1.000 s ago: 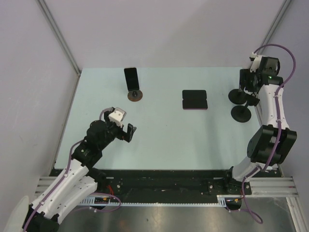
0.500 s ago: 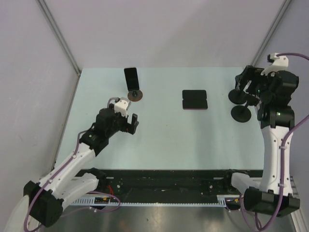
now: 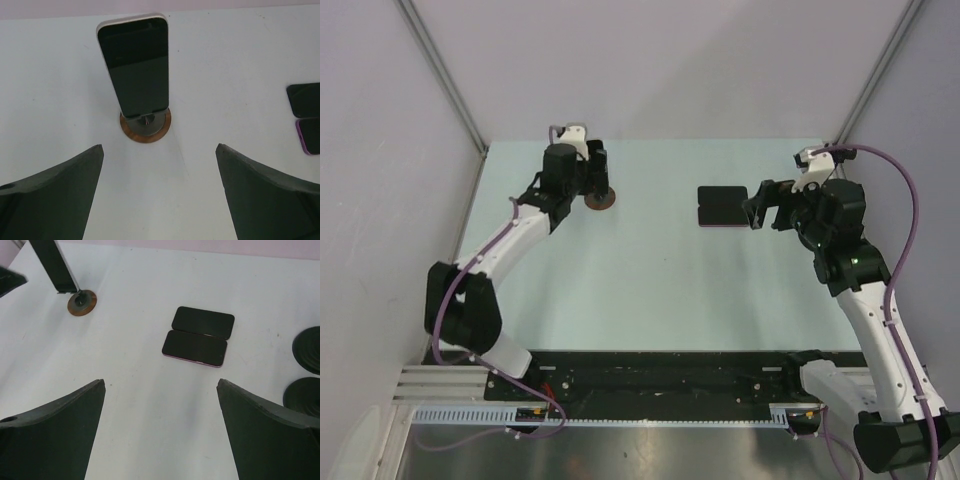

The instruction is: Remove the phone from the phone stand

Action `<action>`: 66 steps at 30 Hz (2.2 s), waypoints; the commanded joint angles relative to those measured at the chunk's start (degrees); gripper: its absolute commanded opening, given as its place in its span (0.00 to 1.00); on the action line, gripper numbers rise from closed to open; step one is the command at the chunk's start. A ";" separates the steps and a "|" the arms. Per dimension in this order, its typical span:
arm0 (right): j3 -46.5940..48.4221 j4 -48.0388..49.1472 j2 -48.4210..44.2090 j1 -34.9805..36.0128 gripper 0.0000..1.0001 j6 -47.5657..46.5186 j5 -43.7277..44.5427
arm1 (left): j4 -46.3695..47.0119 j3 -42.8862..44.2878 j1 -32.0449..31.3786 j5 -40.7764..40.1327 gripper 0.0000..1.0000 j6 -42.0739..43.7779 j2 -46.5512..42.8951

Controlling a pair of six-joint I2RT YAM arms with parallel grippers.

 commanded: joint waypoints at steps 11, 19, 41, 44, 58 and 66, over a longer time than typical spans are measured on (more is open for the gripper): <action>-3.72 4.82 -4.49 12.92 1.00 -7.03 7.27 | 14.54 14.95 0.35 -11.98 1.00 -1.77 21.56; -4.43 4.65 -4.14 18.46 1.00 -11.52 10.17 | 15.33 18.82 0.79 -14.89 1.00 -1.77 27.81; -7.24 6.76 -3.35 20.93 1.00 -13.10 10.17 | 16.57 17.25 2.02 -7.15 0.65 -2.91 29.50; -7.42 6.84 -3.44 21.11 1.00 -13.89 12.19 | 16.92 15.67 2.02 -6.28 0.53 -2.39 27.04; -7.42 7.37 -3.62 21.11 1.00 -10.91 9.03 | 16.74 8.38 1.93 -2.42 0.29 2.80 13.34; -6.98 10.00 -2.48 20.84 0.99 -2.13 2.89 | 12.70 -0.59 0.26 6.46 0.21 2.10 -2.49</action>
